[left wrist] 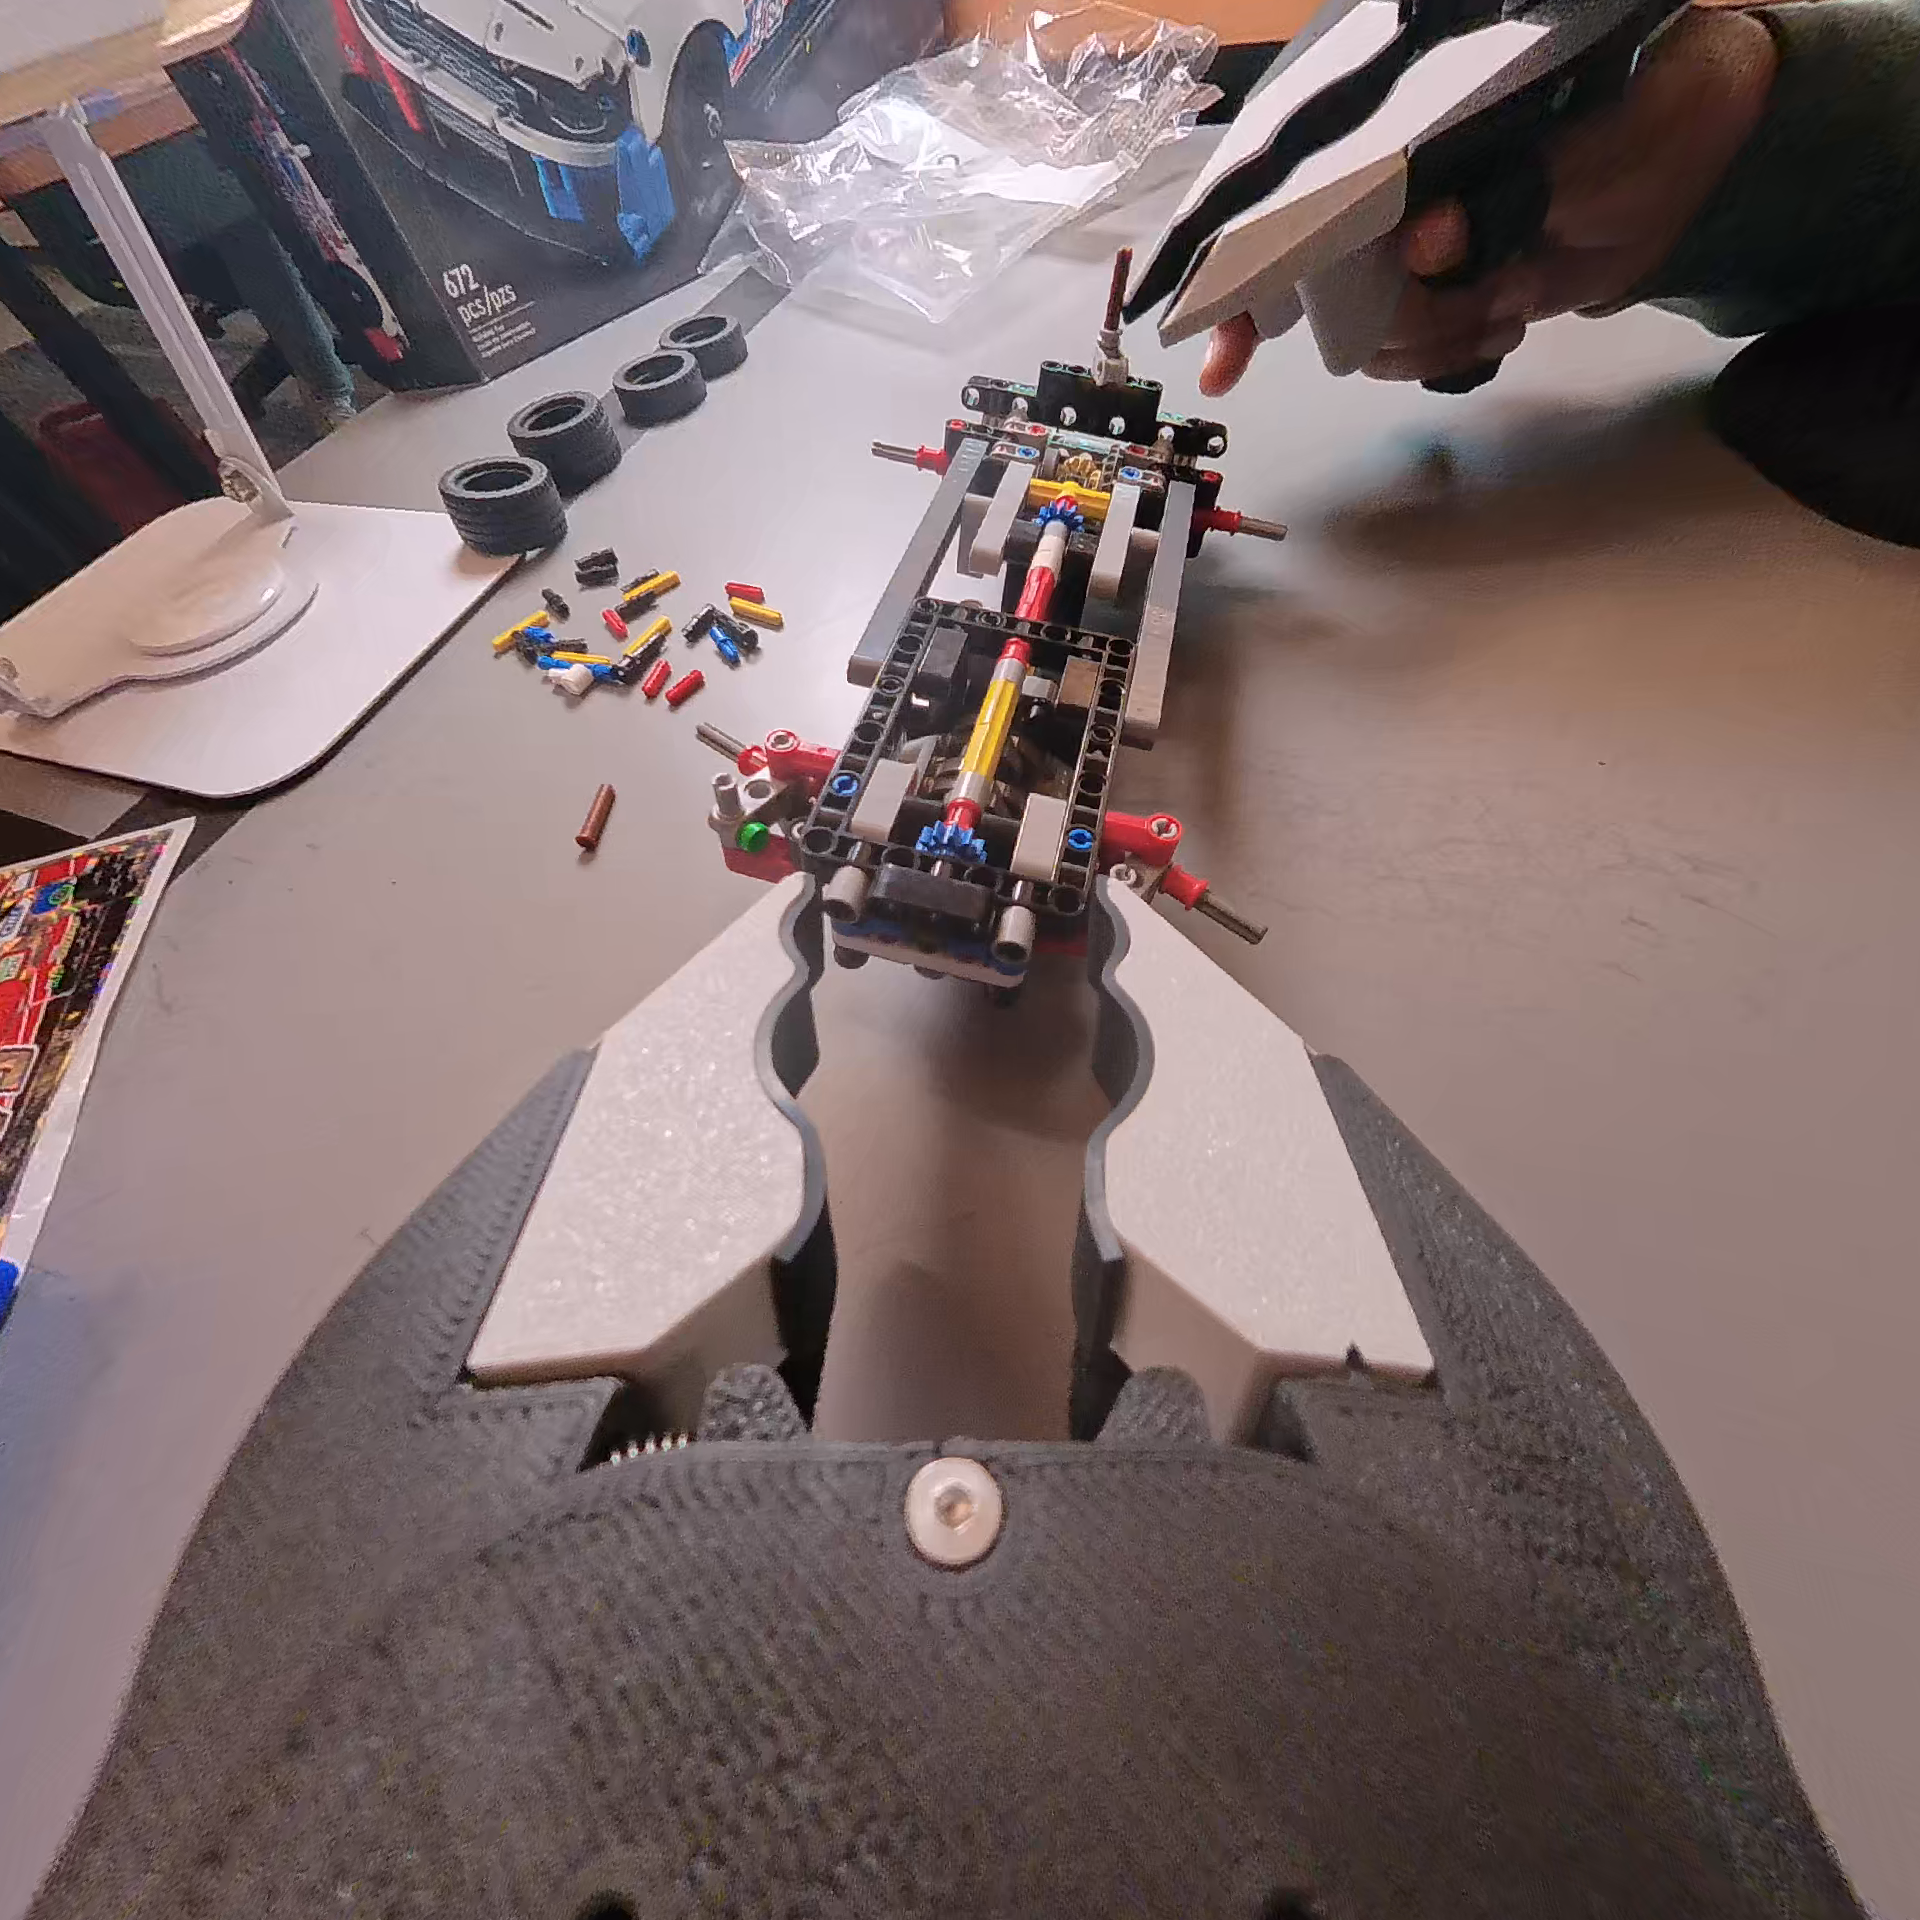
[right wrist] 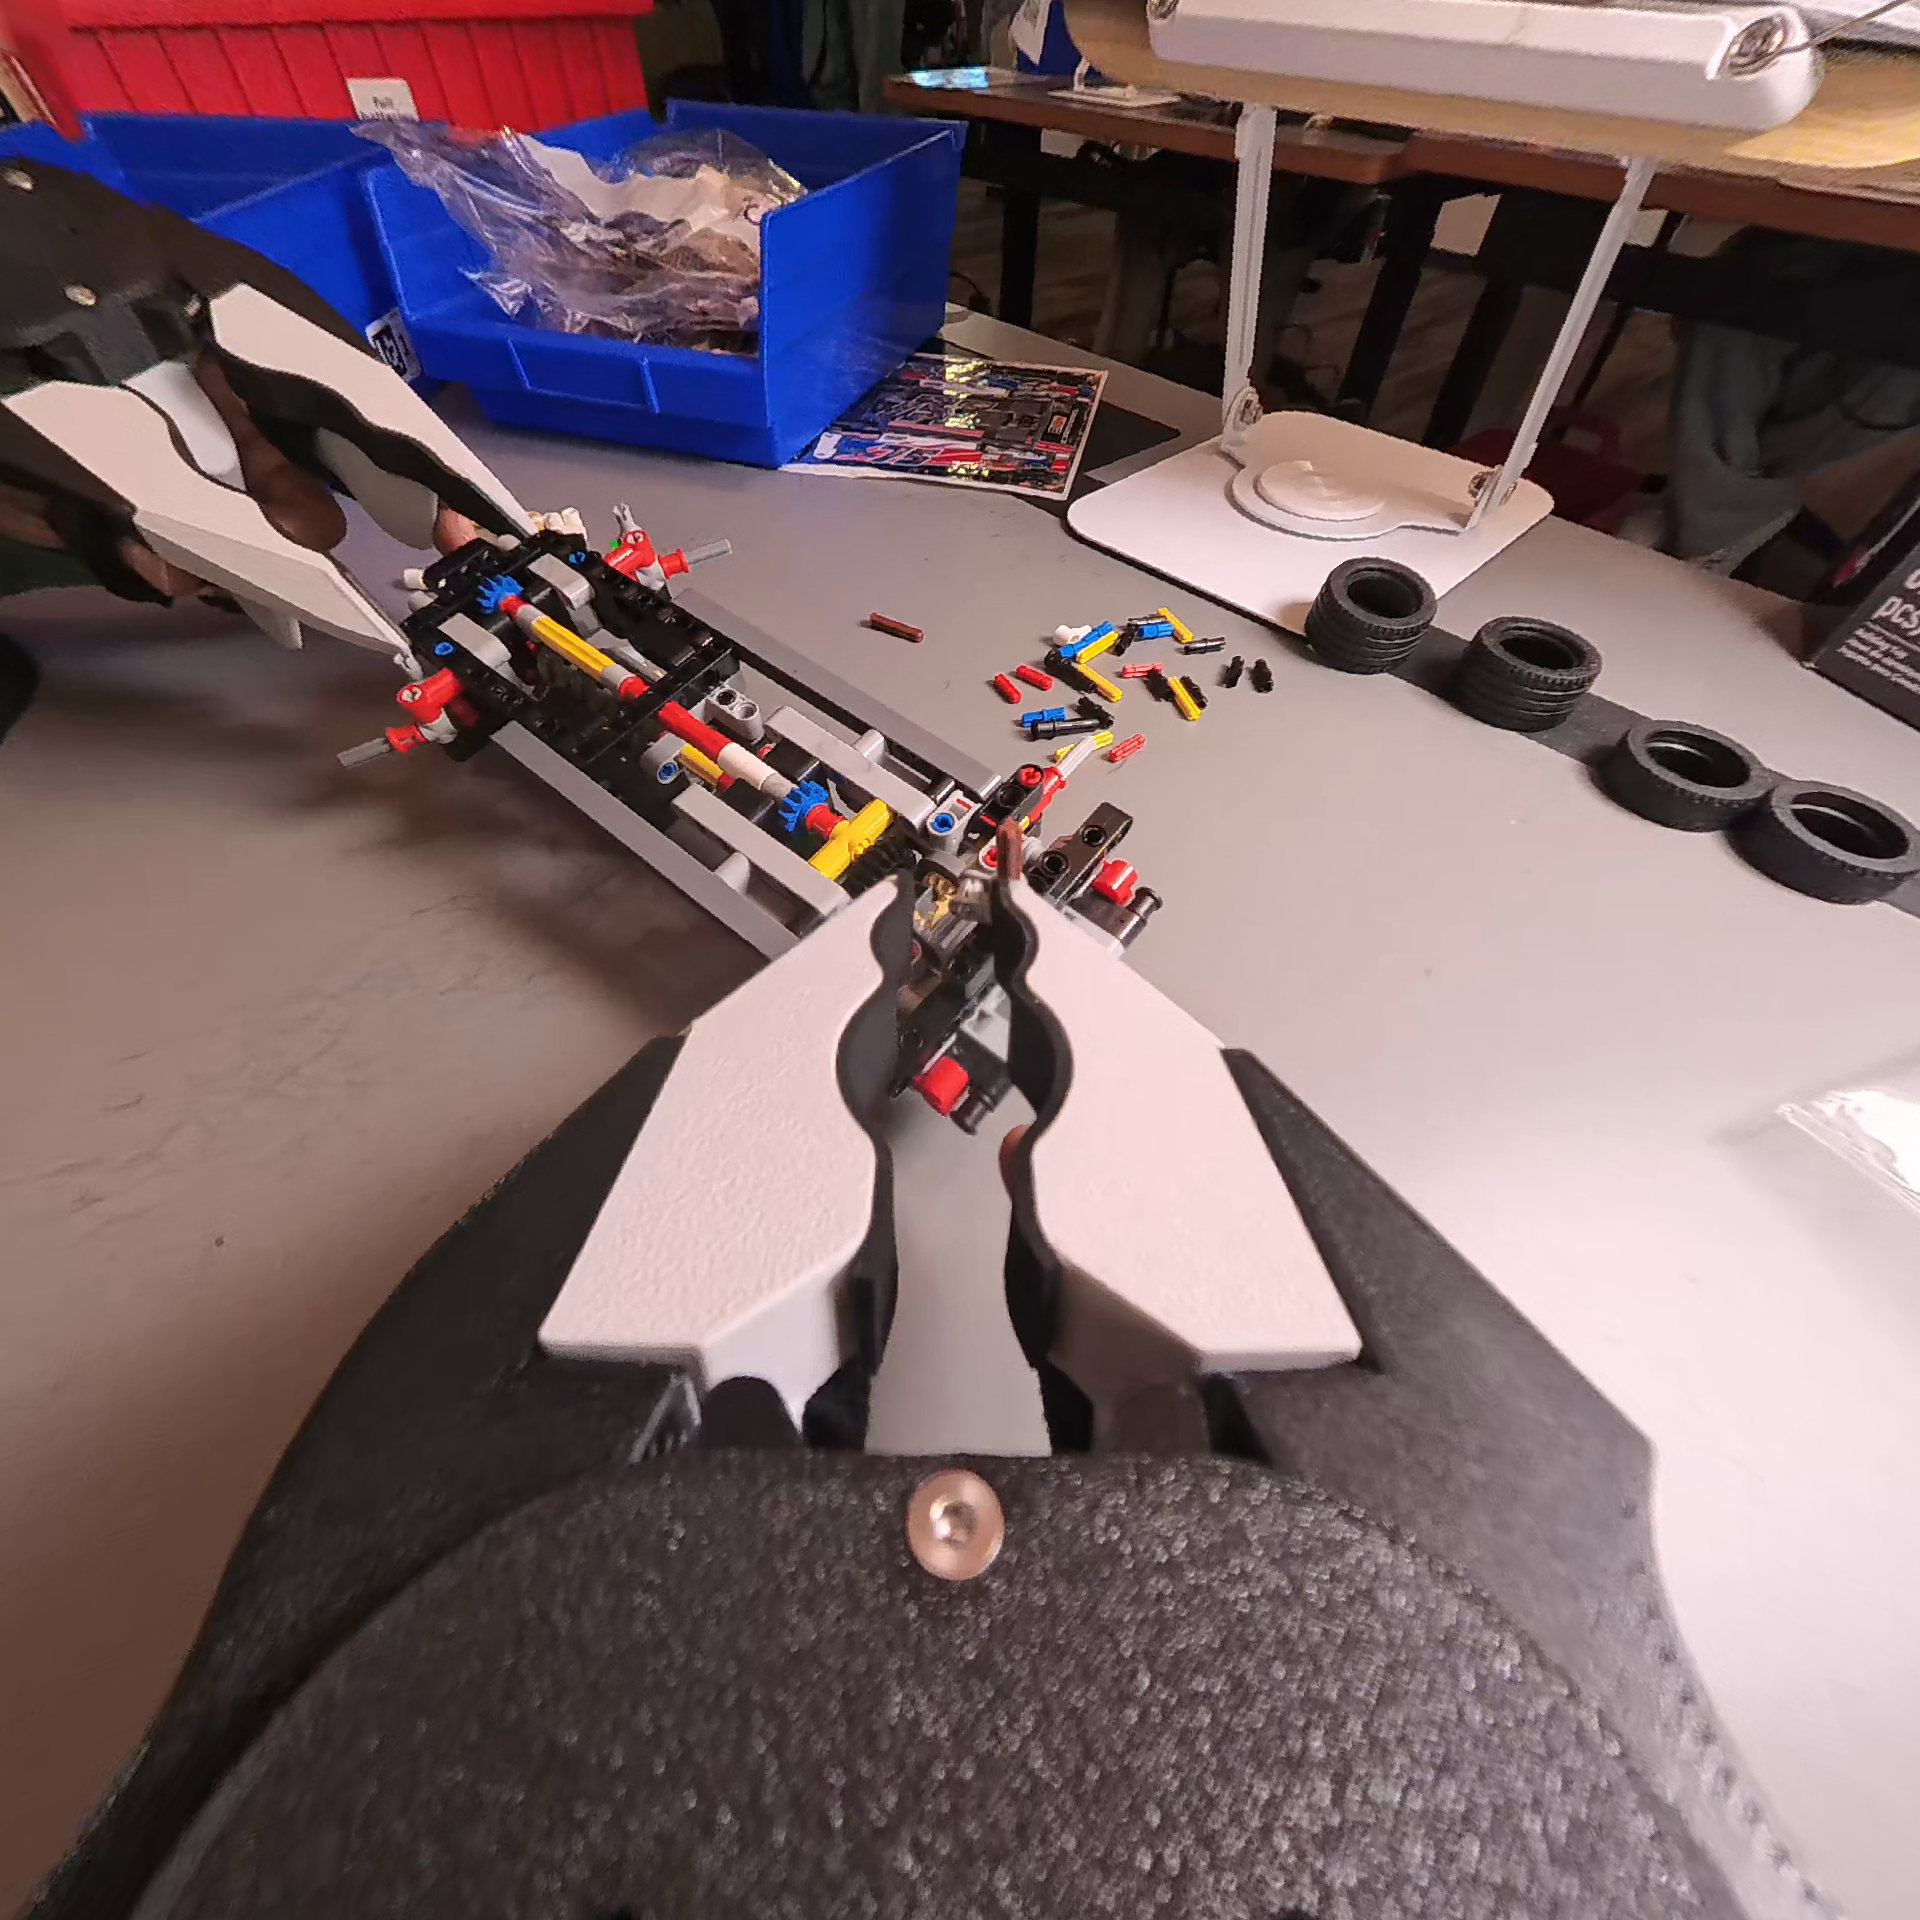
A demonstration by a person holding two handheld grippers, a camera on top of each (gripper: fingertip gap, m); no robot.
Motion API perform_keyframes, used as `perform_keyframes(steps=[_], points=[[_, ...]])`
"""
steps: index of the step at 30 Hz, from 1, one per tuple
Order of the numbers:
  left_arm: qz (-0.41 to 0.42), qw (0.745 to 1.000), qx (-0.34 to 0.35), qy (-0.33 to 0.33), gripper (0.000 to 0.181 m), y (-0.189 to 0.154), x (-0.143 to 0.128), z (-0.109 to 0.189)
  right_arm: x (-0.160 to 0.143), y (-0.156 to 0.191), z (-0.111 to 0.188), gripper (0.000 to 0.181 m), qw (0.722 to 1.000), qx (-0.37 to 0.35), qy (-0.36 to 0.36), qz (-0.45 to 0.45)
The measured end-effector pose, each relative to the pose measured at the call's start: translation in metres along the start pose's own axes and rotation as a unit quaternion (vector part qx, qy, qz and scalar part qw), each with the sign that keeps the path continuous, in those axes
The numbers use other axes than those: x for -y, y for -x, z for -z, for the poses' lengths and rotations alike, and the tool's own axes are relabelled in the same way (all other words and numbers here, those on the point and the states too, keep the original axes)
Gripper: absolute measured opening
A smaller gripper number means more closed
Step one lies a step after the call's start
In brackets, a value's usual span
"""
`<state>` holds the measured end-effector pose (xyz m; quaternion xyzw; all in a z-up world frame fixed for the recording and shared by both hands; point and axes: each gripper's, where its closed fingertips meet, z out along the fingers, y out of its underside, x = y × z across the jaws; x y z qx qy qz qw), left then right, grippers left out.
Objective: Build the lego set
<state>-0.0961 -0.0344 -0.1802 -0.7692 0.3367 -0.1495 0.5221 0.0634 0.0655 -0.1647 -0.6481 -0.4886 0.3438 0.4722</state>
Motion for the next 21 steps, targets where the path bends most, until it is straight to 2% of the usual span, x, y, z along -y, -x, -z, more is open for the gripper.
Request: perform_keyframes(steps=[5,8,12,16,21], points=[[0.002,1.000,-0.002,0.000,0.049,0.000,0.000,0.000,0.003,0.000,-0.001,0.023,1.000,-0.004,-0.010,-0.004],[0.002,1.000,-0.002,-0.001,0.049,0.000,0.000,0.001,0.006,-0.005,-0.002,0.031,0.999,-0.029,-0.014,0.013],[0.002,1.000,-0.002,-0.001,0.049,0.000,0.000,0.001,0.008,-0.009,-0.001,0.031,0.999,-0.040,-0.019,0.010],[0.000,1.000,-0.001,0.000,0.049,0.000,0.000,0.001,-0.004,-0.015,-0.004,0.024,0.999,-0.052,0.010,0.013],[0.009,1.000,-0.008,-0.007,0.050,0.000,0.003,0.004,-0.001,-0.017,0.001,0.024,0.999,-0.043,0.001,0.000]])
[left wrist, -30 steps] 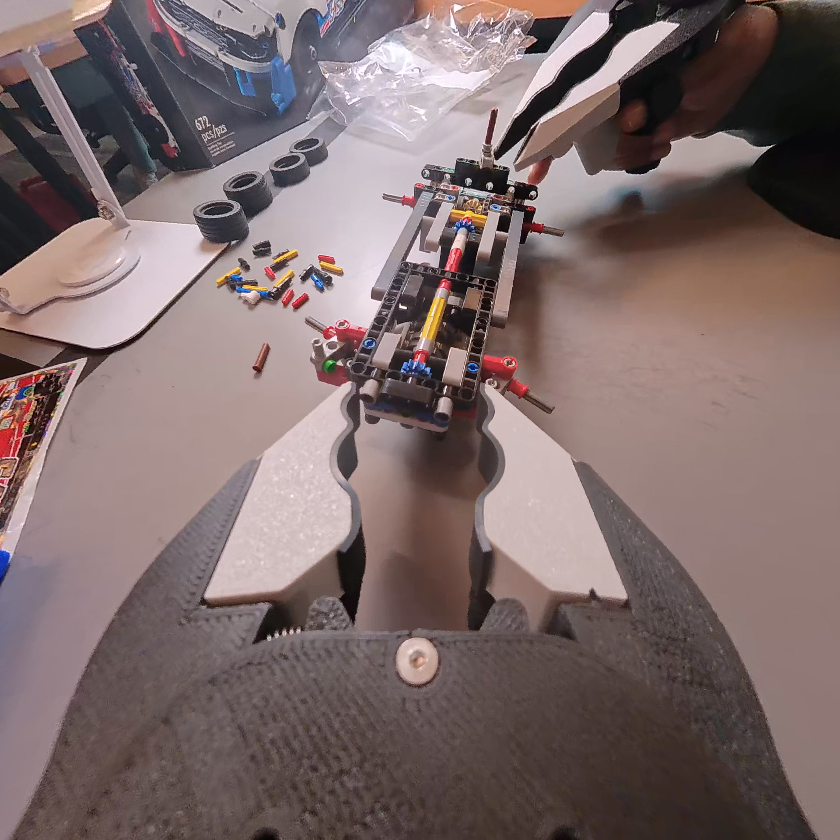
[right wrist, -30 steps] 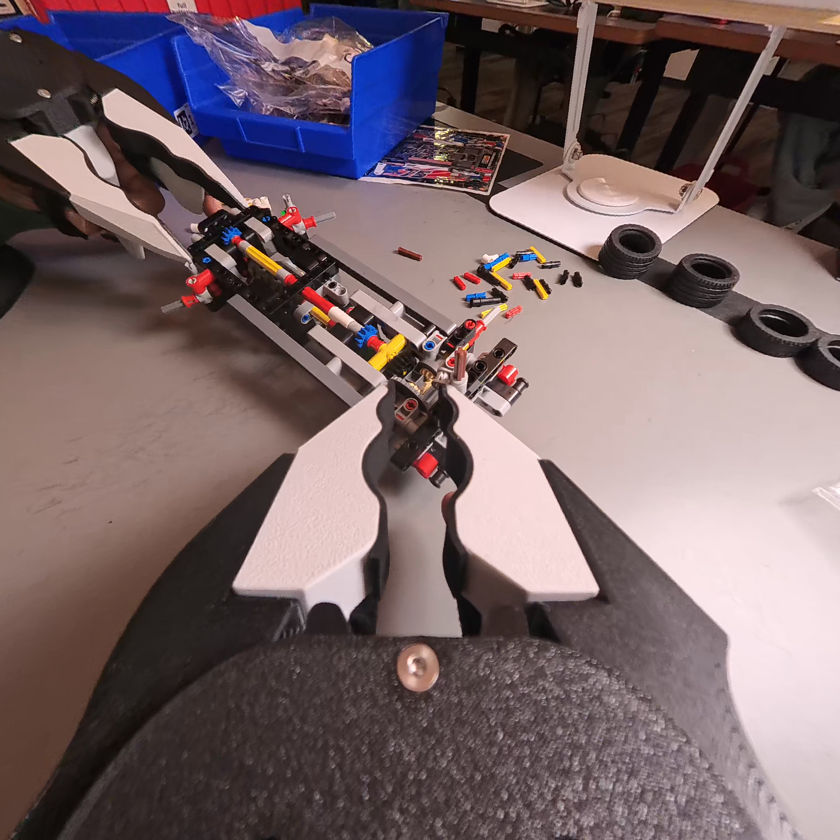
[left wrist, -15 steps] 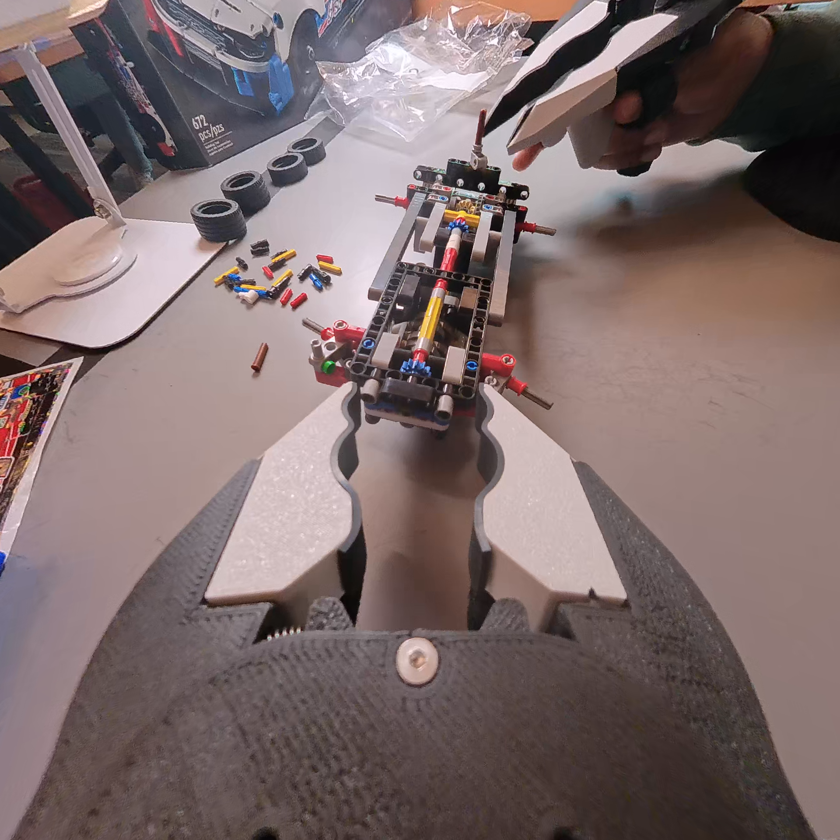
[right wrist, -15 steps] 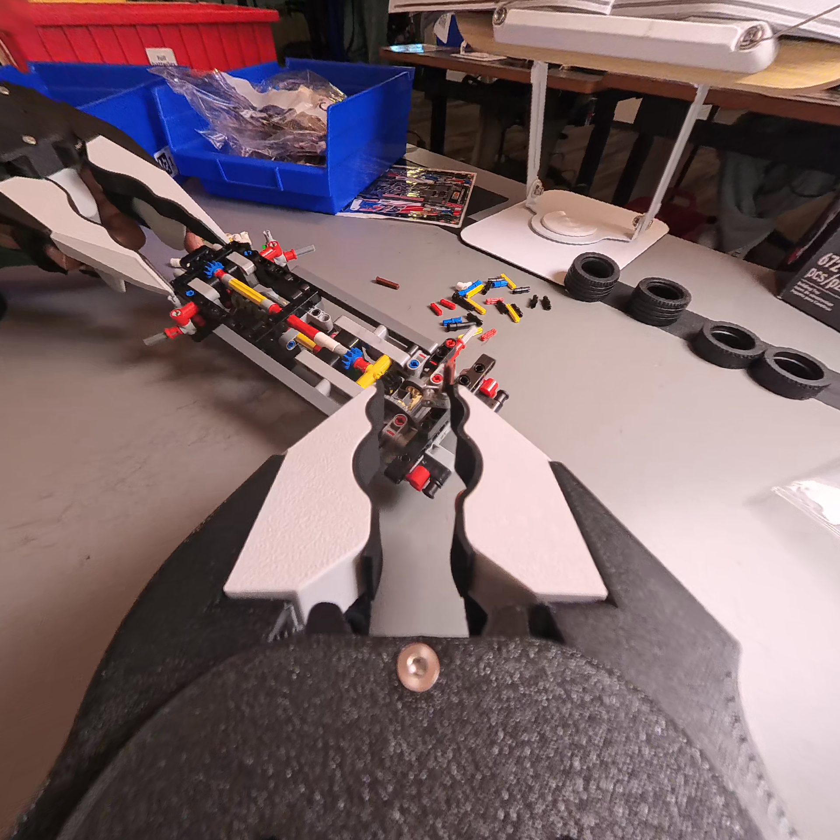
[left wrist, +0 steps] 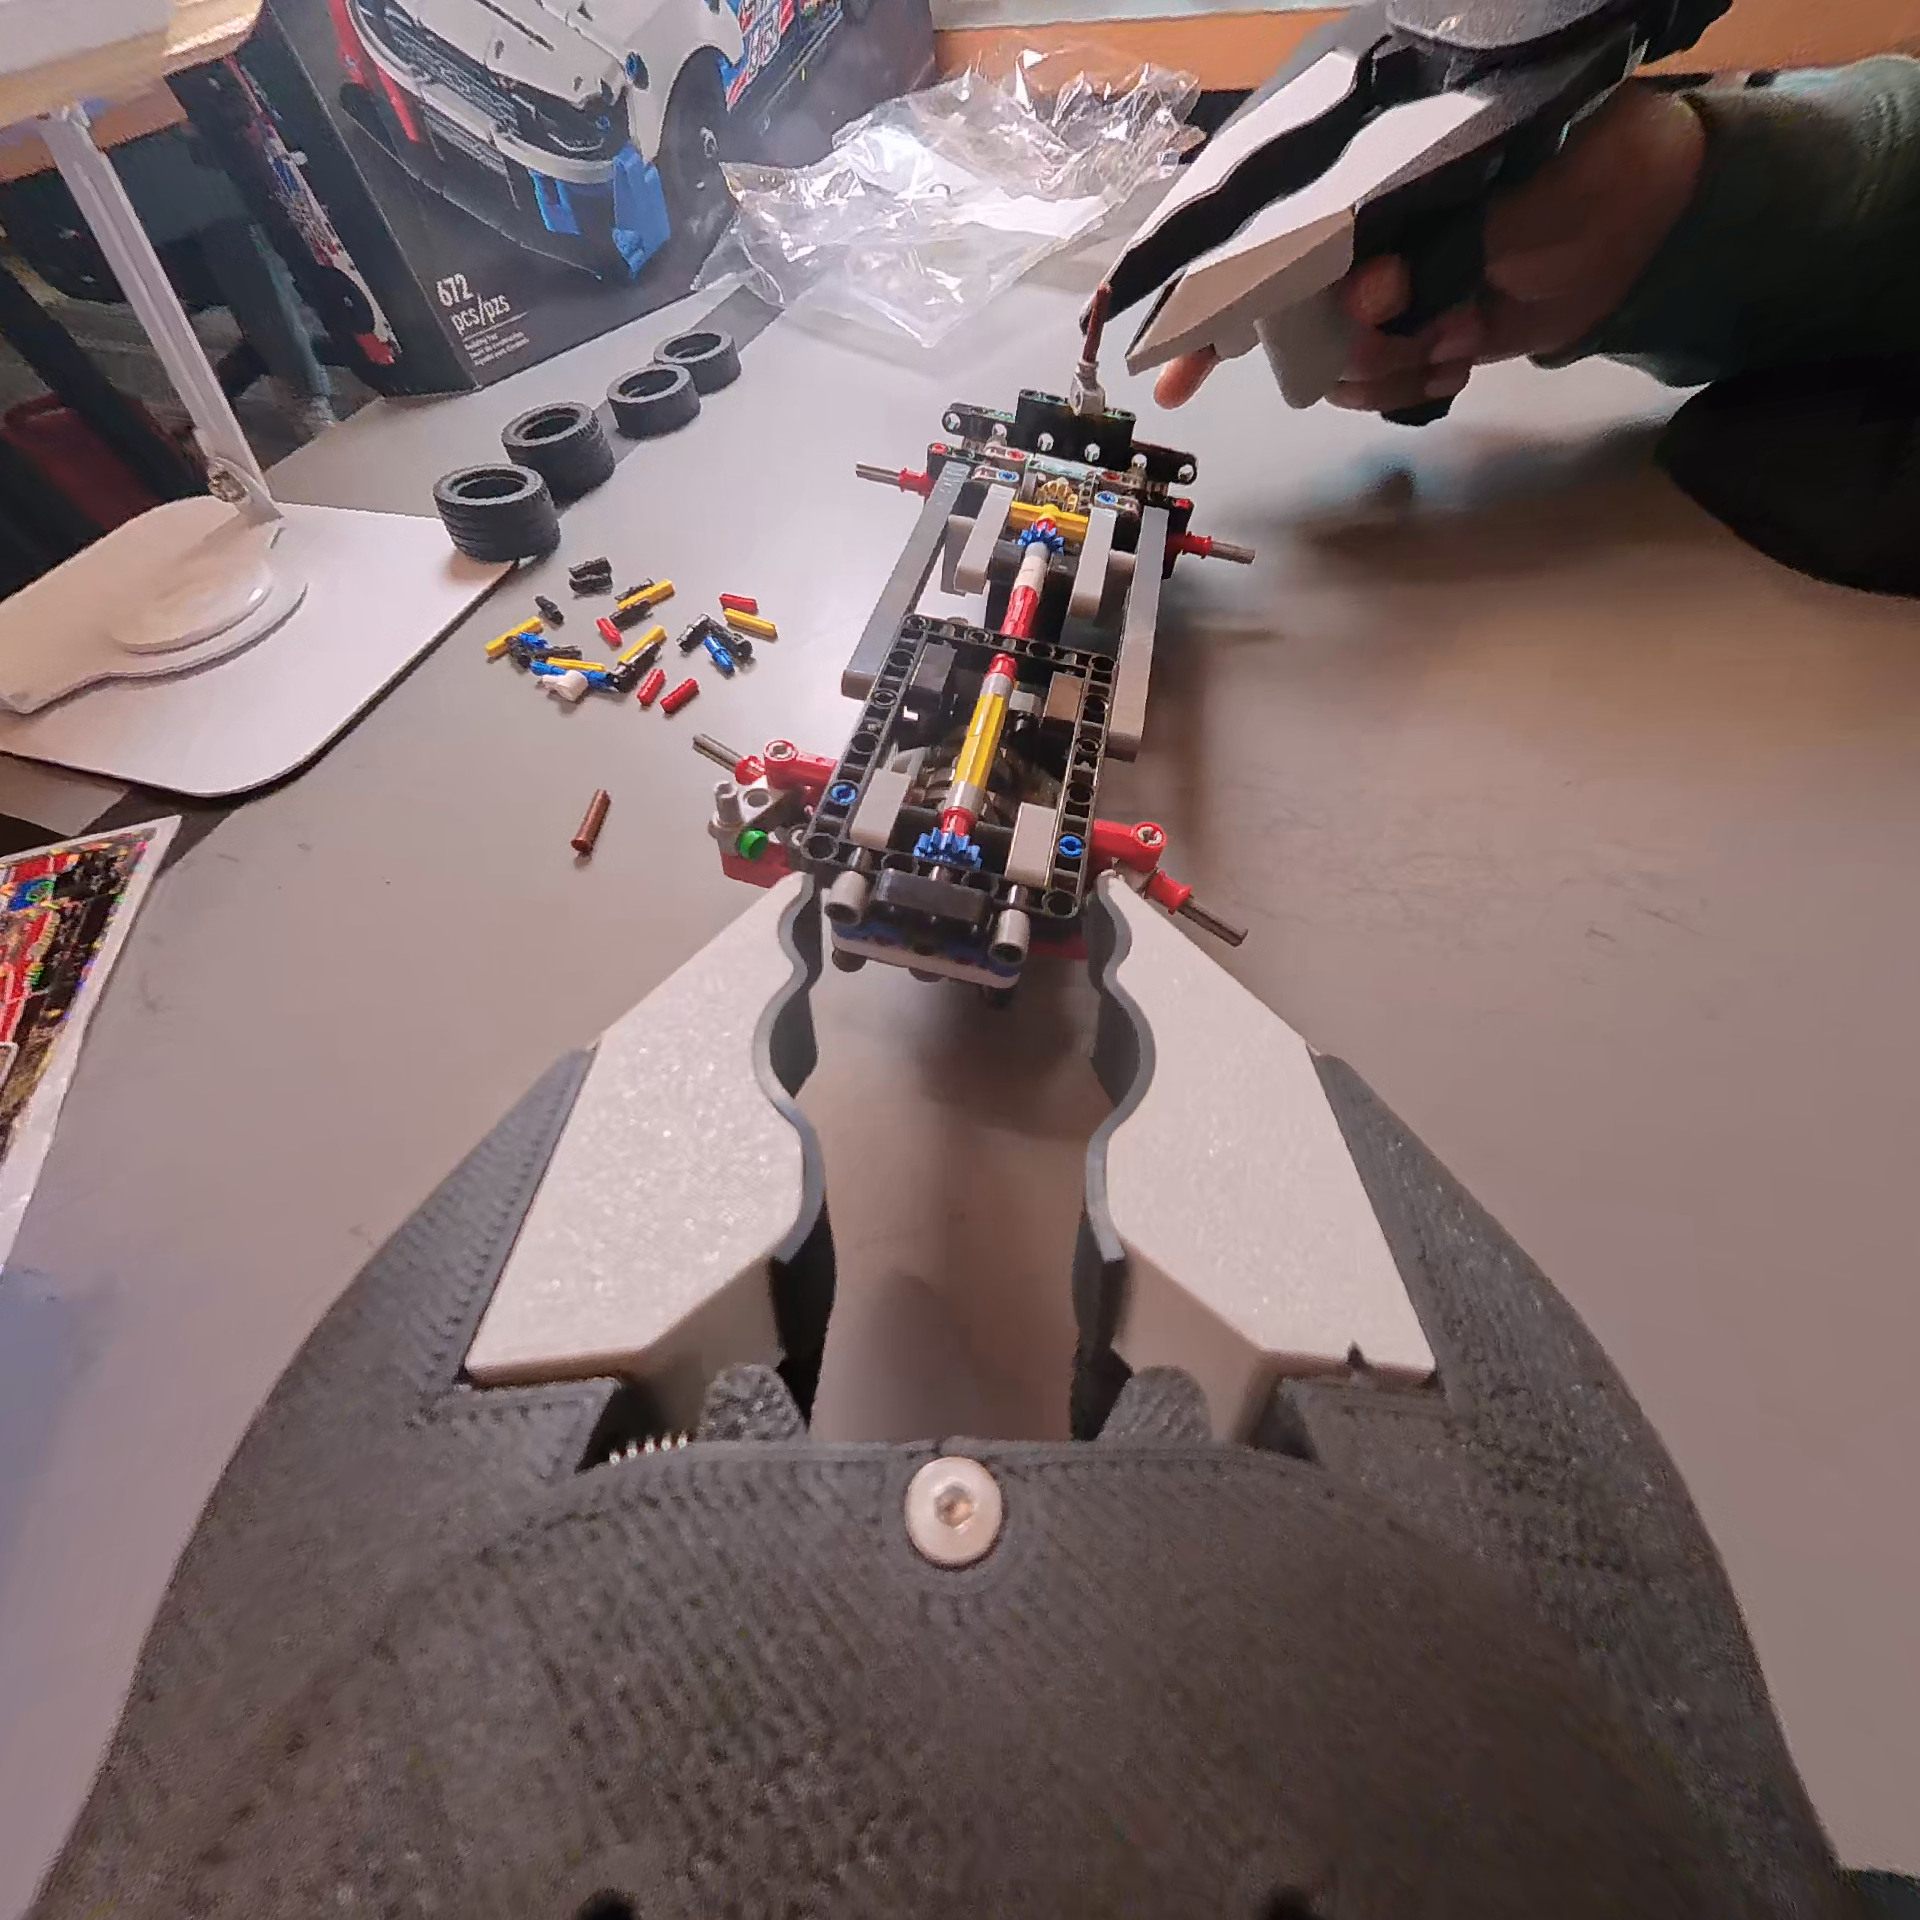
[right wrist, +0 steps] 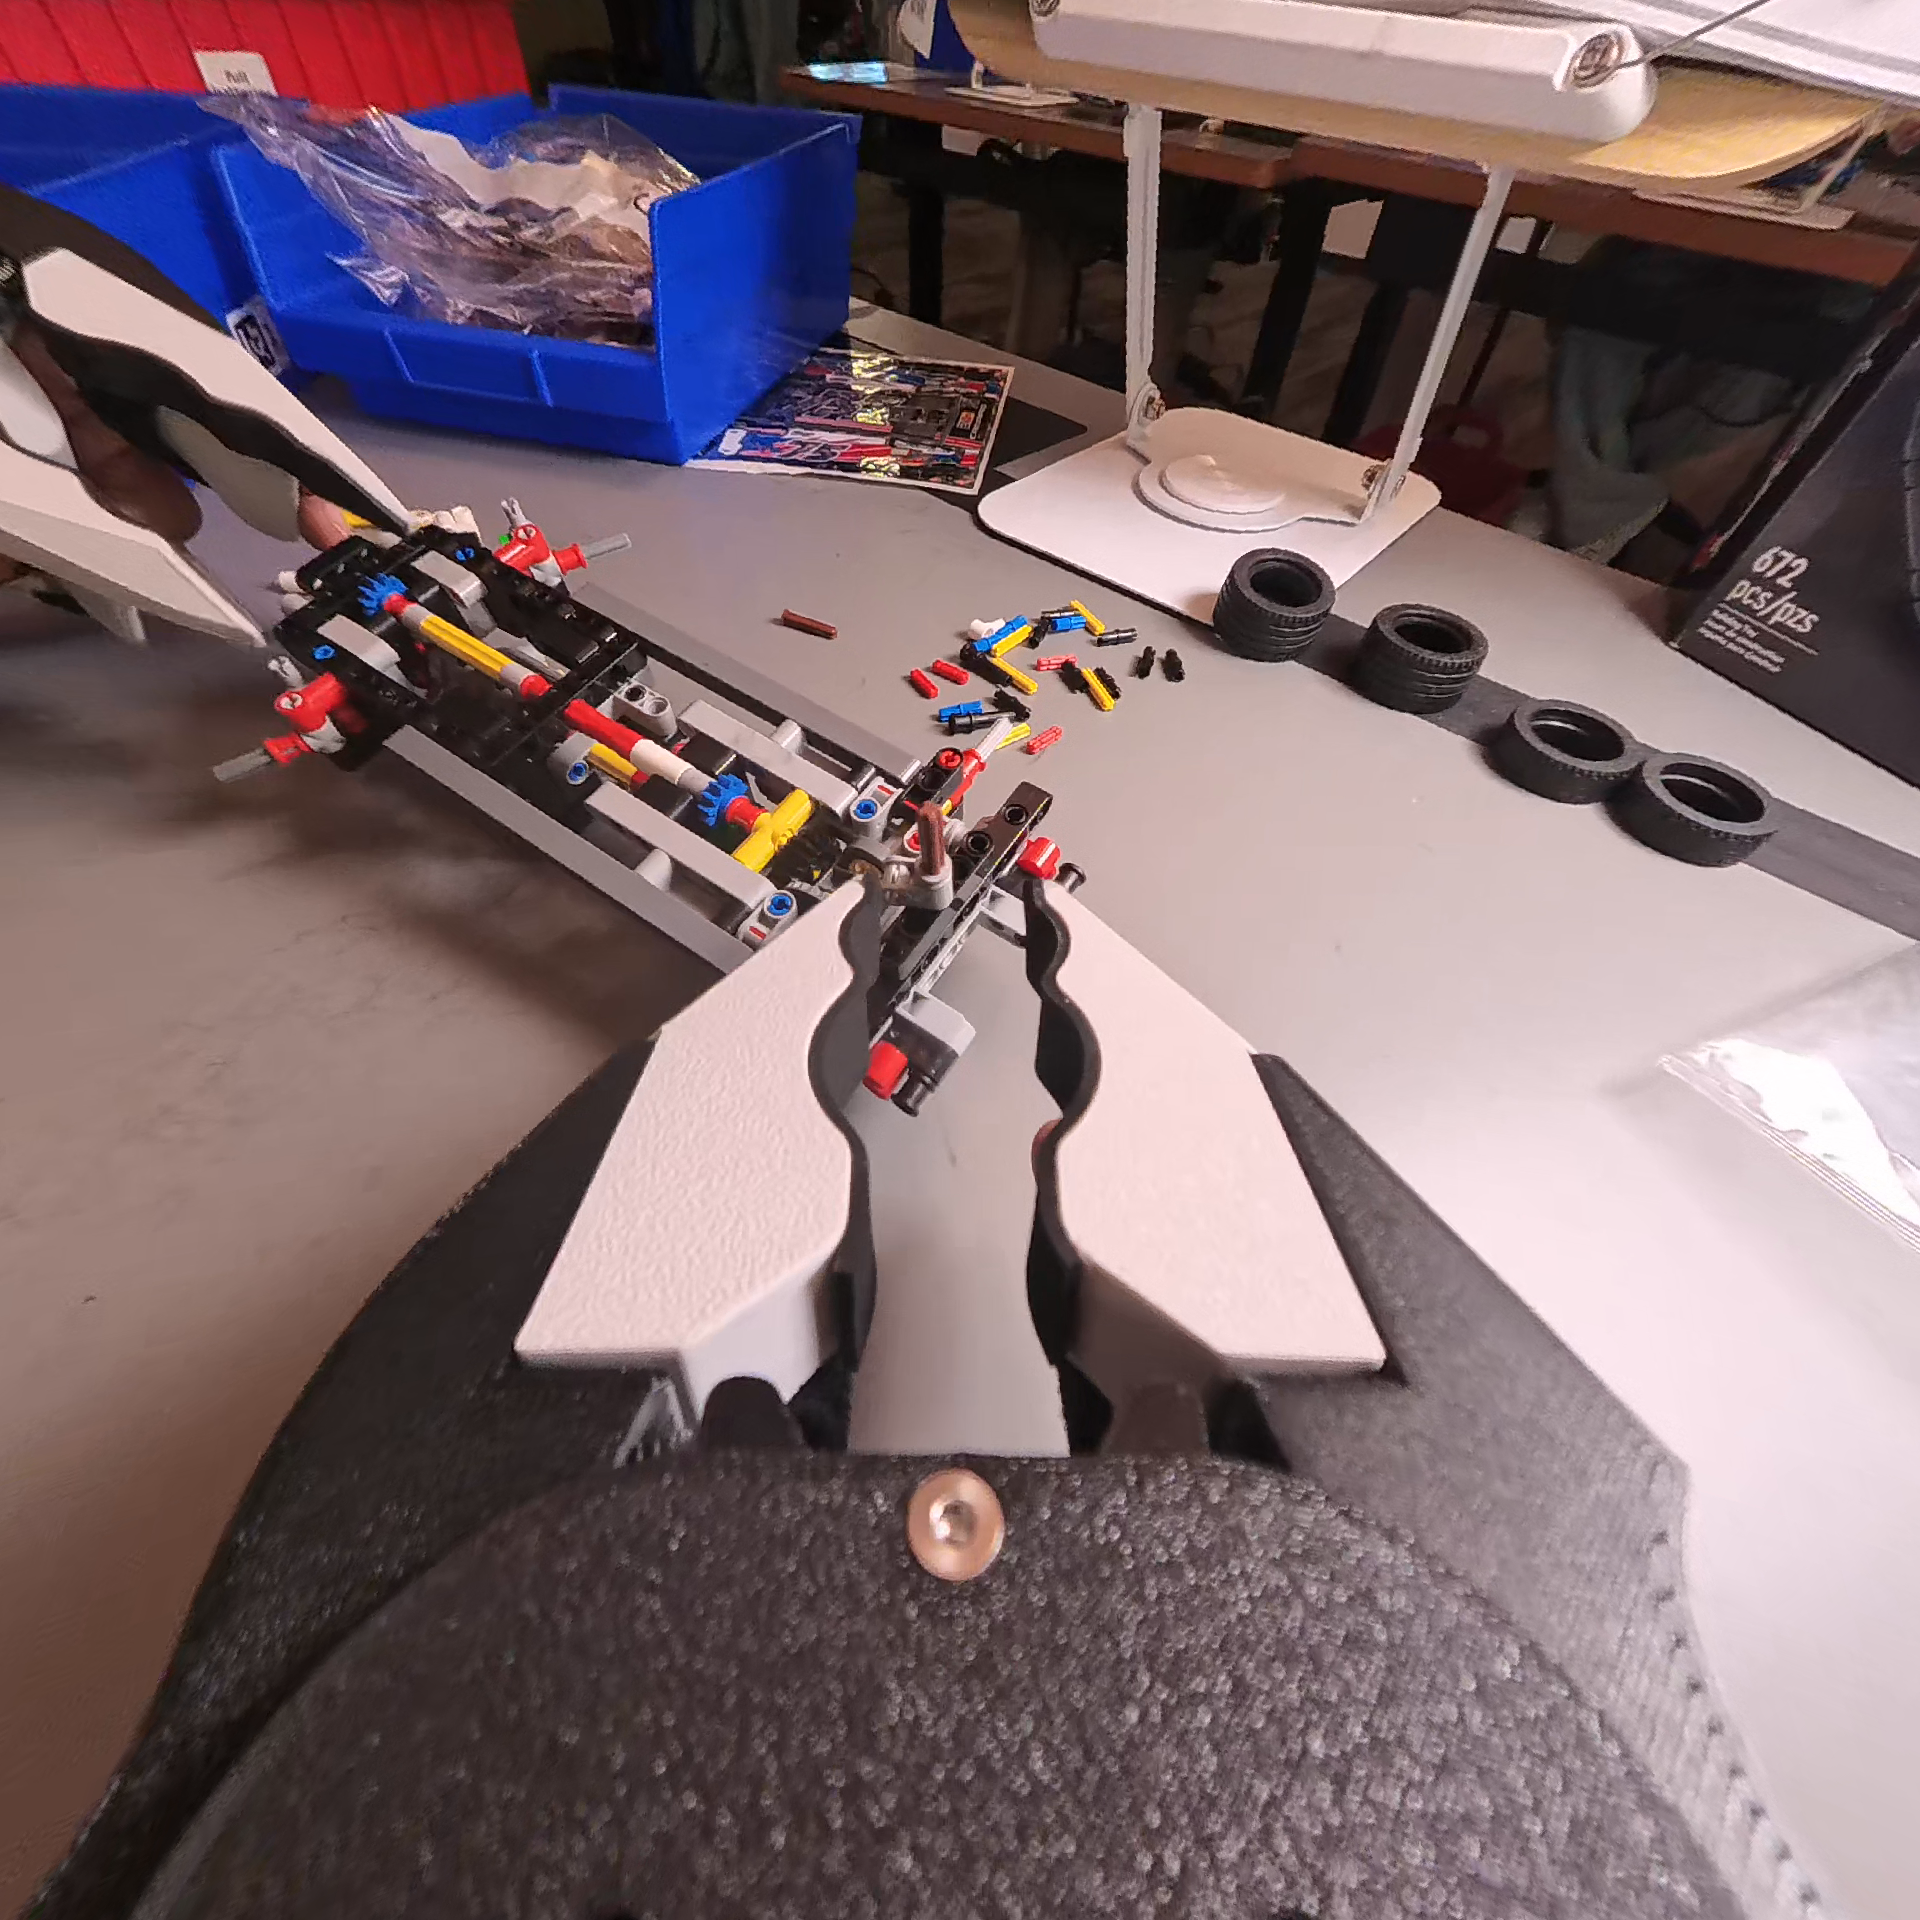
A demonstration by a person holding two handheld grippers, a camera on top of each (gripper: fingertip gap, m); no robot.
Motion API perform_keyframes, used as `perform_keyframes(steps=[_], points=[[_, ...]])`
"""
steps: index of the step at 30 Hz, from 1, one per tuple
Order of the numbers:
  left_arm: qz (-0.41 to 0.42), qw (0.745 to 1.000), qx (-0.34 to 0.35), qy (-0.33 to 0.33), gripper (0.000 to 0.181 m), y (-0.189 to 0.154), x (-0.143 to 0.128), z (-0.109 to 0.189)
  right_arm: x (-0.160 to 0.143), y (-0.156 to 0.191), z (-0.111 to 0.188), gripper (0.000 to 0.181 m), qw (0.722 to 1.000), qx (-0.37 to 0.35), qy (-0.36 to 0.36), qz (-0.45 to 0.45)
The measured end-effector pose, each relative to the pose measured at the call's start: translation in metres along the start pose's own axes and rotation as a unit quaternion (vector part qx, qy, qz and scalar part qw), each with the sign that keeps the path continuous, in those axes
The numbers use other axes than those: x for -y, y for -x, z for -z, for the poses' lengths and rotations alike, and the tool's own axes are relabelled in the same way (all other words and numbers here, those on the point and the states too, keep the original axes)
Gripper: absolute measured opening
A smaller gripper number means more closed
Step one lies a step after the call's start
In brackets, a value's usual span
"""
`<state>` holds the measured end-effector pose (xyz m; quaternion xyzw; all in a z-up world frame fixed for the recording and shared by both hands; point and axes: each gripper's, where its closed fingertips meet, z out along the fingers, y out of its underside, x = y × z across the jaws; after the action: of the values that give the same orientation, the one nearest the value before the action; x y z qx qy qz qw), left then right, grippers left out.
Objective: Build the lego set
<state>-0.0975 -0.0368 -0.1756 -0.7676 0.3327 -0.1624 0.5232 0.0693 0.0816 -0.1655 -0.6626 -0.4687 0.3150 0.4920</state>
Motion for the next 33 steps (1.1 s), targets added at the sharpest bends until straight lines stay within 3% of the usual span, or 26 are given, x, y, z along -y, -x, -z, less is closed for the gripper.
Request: perform_keyframes(steps=[5,10,13,21,33], points=[[0.090,0.995,-0.038,-0.016,0.057,0.004,0.003,0.009,-0.007,0.005,-0.003,0.026,1.000,0.011,0.023,0.016],[0.236,0.969,-0.070,-0.006,0.057,0.010,-0.006,0.008,-0.017,0.008,-0.005,0.027,0.998,0.028,0.055,-0.015],[0.280,0.955,-0.095,-0.004,0.056,0.004,-0.008,0.002,-0.022,0.010,-0.007,0.022,0.997,0.026,0.066,-0.003],[0.302,0.950,-0.081,-0.001,0.044,0.001,-0.009,-0.009,-0.027,0.013,-0.011,0.010,0.997,0.018,0.074,-0.002],[0.269,0.961,-0.061,-0.009,0.039,0.007,-0.007,-0.006,-0.026,0.016,-0.011,0.010,0.997,0.013,0.070,0.037]])
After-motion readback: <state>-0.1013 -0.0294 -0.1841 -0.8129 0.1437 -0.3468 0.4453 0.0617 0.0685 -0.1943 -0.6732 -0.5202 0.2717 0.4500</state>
